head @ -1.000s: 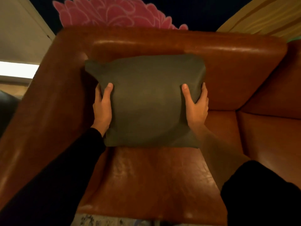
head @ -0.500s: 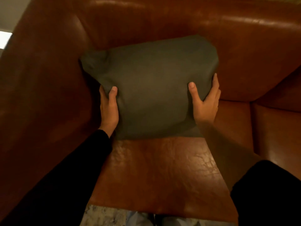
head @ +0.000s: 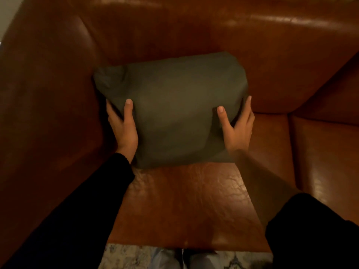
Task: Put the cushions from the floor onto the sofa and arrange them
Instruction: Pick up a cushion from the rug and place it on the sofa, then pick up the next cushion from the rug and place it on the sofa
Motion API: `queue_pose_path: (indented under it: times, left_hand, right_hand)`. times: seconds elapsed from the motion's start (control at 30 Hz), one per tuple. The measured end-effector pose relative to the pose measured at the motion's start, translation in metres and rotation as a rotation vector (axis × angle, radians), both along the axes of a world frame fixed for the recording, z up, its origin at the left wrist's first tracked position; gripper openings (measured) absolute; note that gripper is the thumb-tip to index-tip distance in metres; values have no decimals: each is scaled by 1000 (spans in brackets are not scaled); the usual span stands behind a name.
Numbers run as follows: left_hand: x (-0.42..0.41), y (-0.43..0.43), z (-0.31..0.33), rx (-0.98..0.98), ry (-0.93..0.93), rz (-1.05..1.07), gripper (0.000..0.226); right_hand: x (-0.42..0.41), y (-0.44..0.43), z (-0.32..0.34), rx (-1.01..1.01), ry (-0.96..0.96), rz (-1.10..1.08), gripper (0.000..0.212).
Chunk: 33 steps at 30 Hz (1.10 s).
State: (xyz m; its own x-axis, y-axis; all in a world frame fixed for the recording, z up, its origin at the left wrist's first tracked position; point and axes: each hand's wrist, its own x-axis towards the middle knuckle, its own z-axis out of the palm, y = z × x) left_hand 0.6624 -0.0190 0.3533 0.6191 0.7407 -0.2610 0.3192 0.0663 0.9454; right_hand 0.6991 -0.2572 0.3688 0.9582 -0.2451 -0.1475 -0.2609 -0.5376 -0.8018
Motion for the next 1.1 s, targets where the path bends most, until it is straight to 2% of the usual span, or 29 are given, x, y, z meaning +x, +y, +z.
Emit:
queue_pose_path:
  times: [0.17,0.23,0.33,0.5,0.7,0.83,1.1]
  left_hand:
    - [7,-3,28,131,90,-8,86]
    - [3,-6,38,243,112,-50,87]
    - [-4,-15,52,483,140,-220,89]
    - [-1,-43,79,680,74,-532,91]
    - [1,-88,109,670,-16,-912,84]
    - [-11,-122,124,651,-32,-1213,72]
    - [-74,-199,155,718,-18,-1459,69]
  right_hand:
    - [-6,-5,22,-19,1,-12,94]
    - [-10,-9,30,-12,-15,13,93]
    - [-18,-17,45,-44,-50,34,91]
    - [-34,-35,69,-176,-91,42,79]
    - [-65,-68,89,-313,-74,34,78]
    - [-96,-103,100,-328,-88,5,80]
    - [-198,-183,127,-392,-77,-60,77]
